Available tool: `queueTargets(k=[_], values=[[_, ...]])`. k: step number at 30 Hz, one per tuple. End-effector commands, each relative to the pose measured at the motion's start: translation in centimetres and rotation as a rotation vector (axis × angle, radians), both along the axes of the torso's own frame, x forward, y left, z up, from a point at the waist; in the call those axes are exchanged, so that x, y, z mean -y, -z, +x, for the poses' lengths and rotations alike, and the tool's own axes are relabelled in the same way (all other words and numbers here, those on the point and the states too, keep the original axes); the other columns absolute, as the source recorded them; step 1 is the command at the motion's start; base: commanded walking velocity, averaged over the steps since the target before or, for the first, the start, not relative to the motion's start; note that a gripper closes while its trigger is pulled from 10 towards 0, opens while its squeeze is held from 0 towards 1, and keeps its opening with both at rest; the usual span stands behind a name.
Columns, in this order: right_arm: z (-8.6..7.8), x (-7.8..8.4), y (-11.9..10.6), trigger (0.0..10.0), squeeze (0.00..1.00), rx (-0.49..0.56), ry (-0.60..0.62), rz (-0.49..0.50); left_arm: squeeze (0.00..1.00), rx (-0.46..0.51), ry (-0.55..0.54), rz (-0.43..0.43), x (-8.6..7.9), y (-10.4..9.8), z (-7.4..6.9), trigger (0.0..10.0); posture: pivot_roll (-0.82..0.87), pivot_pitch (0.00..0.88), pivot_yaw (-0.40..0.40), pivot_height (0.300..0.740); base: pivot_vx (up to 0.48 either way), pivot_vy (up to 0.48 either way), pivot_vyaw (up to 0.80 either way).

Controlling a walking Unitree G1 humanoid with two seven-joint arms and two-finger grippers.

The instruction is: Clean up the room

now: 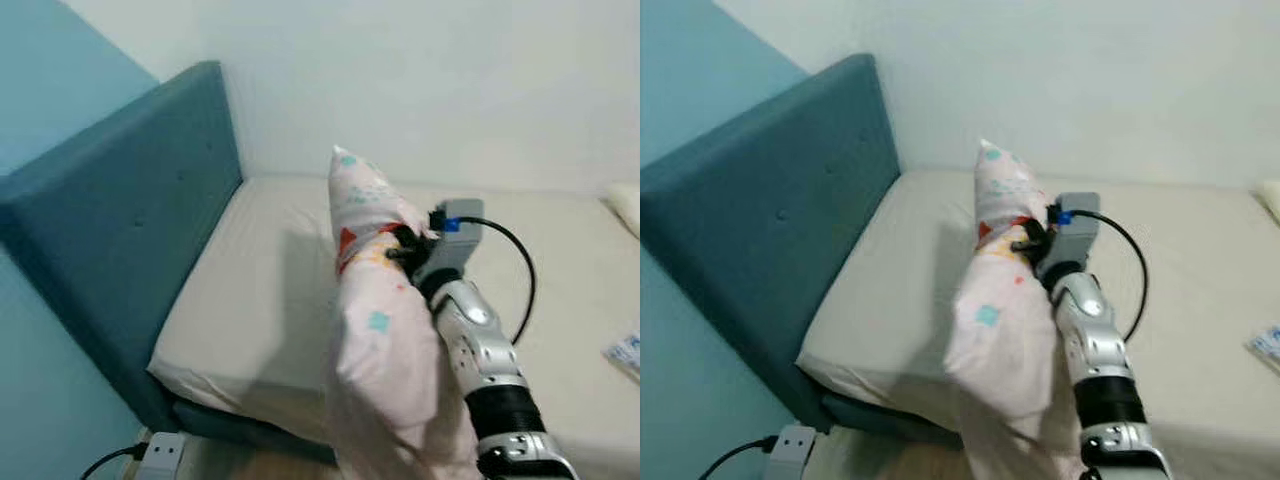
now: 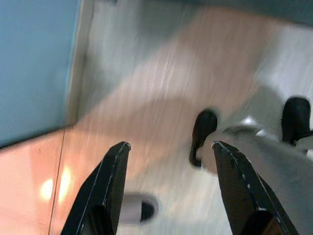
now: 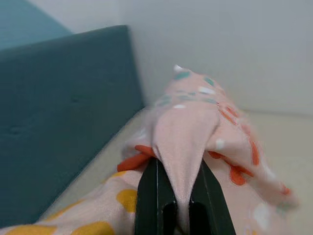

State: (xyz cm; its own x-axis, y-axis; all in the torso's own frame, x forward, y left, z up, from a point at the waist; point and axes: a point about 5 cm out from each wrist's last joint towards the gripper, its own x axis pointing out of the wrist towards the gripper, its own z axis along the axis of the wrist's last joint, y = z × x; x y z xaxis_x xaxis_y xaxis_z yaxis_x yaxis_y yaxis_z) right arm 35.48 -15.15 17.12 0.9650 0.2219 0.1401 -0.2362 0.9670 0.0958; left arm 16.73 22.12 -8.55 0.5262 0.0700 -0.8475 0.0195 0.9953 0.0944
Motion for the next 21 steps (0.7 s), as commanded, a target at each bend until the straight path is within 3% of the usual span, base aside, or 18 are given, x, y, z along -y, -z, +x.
queueTargets(k=[1, 6, 21], values=[[0.04, -0.87, -2.50, 10.0, 0.00, 0.125, -0.046, -0.014, 0.00, -0.025, -0.010, 0.003, -0.34, 0.20, -0.58, 10.0, 0.00, 0.000, 0.003, 0.740, 0.000, -0.465, 0.79], [0.02, -1.23, -2.65, 10.0, 0.00, 0.130, -0.082, -0.045, 0.00, -0.036, -0.011, 0.006, -0.38, 0.29, -0.79, 10.0, 0.00, 0.000, -0.004, 0.740, 0.000, -0.465, 0.79], [-0.10, -1.32, -2.56, 10.0, 0.00, 0.125, -0.103, -0.074, 0.00, -0.039, -0.013, 0.011, -0.21, 0.35, -0.80, 10.0, -0.01, 0.000, -0.014, 0.740, 0.000, 0.000, 0.79]])
